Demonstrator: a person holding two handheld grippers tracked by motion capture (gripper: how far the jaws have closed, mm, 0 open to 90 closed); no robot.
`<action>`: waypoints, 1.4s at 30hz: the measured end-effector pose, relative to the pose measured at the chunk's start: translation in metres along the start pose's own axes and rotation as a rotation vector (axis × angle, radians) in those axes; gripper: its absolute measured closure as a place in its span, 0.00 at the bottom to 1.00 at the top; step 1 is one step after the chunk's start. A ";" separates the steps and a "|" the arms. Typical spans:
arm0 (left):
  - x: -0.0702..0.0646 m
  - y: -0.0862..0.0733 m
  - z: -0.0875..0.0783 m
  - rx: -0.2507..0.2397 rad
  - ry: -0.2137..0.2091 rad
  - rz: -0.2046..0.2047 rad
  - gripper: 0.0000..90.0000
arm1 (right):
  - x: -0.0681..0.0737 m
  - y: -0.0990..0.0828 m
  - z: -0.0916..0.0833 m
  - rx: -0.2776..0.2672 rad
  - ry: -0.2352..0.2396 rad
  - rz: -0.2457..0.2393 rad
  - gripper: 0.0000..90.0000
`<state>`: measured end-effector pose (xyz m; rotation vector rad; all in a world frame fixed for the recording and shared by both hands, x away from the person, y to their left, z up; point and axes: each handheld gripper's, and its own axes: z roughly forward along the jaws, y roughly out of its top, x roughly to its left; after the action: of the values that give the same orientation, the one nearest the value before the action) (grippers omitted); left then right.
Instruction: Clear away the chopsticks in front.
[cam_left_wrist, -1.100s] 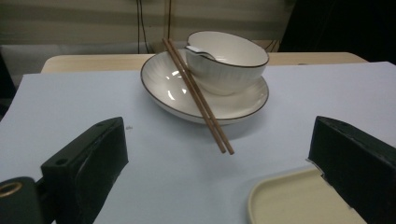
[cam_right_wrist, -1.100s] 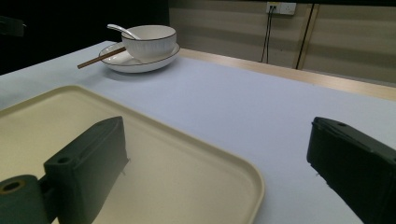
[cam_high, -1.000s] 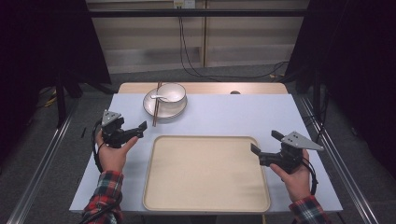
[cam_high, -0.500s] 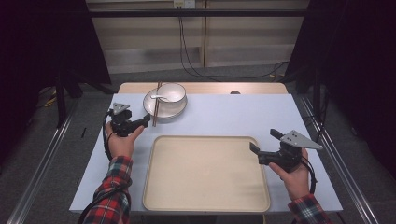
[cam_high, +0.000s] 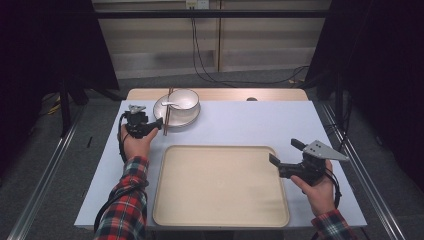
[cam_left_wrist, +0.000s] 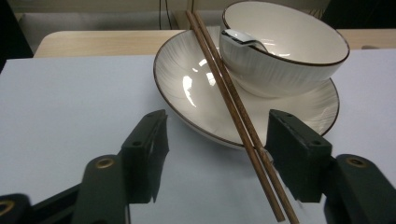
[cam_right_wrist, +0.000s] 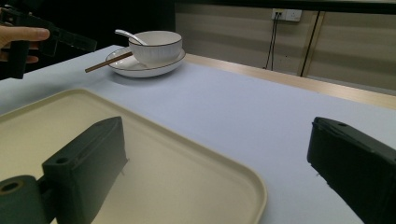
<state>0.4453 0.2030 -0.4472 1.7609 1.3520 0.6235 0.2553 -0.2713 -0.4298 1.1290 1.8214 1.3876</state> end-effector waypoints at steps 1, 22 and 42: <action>0.000 0.002 0.001 0.011 0.009 0.006 0.51 | 0.000 0.000 0.000 0.002 0.000 0.000 0.04; -0.013 0.013 0.036 0.106 0.014 0.031 0.77 | -0.002 -0.001 -0.001 0.015 -0.005 -0.010 0.04; -0.010 0.014 0.051 0.156 0.075 -0.077 0.95 | 0.000 -0.002 0.000 0.030 -0.006 -0.037 0.03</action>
<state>0.4897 0.1764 -0.4626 1.8134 1.5487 0.5589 0.2541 -0.2713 -0.4321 1.1077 1.8552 1.3394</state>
